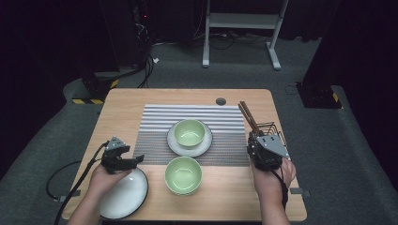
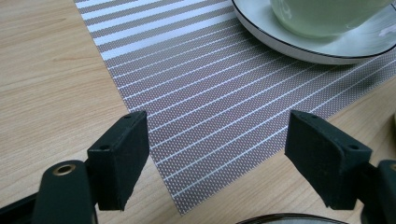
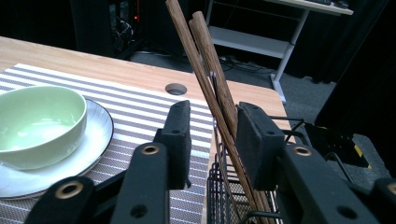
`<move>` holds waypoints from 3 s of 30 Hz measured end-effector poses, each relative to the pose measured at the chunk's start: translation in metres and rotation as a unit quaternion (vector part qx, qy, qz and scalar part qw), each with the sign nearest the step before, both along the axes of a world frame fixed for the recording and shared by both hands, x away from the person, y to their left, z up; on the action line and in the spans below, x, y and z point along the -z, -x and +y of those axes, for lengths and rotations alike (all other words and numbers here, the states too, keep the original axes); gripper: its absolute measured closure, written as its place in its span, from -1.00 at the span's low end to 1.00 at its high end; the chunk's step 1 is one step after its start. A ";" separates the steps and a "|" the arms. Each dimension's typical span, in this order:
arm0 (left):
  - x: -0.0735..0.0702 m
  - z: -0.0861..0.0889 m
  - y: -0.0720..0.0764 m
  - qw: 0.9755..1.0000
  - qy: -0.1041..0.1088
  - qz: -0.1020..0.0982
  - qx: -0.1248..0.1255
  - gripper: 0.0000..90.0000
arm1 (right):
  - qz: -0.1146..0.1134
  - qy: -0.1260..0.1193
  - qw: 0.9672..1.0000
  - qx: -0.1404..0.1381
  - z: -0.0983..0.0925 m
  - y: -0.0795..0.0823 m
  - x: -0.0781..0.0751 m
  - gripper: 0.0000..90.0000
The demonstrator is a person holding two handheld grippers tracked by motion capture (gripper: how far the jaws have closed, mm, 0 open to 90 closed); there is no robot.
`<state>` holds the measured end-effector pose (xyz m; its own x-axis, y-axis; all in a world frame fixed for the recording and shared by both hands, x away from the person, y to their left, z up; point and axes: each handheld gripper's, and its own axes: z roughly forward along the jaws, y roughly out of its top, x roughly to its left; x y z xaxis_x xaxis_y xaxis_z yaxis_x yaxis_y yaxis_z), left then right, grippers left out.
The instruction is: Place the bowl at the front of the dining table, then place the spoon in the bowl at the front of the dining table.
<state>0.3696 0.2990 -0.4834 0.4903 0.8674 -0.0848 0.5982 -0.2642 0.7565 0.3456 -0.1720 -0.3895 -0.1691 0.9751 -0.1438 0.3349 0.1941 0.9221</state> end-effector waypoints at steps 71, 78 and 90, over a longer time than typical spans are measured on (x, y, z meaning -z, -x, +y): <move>0.002 0.004 0.005 1.000 0.005 0.005 0.021 -0.47 | -0.059 -0.004 0.998 0.005 -0.007 0.017 -0.021 0.98; 0.001 0.003 0.006 1.000 0.004 0.000 0.022 -0.49 | -0.068 -0.011 0.998 0.001 -0.010 0.020 -0.026 0.98; 0.002 0.001 0.005 1.000 0.003 -0.003 0.025 -0.50 | -0.085 -0.026 0.996 0.002 -0.010 0.020 -0.033 0.98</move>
<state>0.3648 0.3001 -0.4850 0.5329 0.8417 -0.0870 0.5796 -0.2882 0.7623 0.3252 -0.1816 -0.3562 -0.1424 0.9826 -0.1191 0.1744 0.1434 0.9742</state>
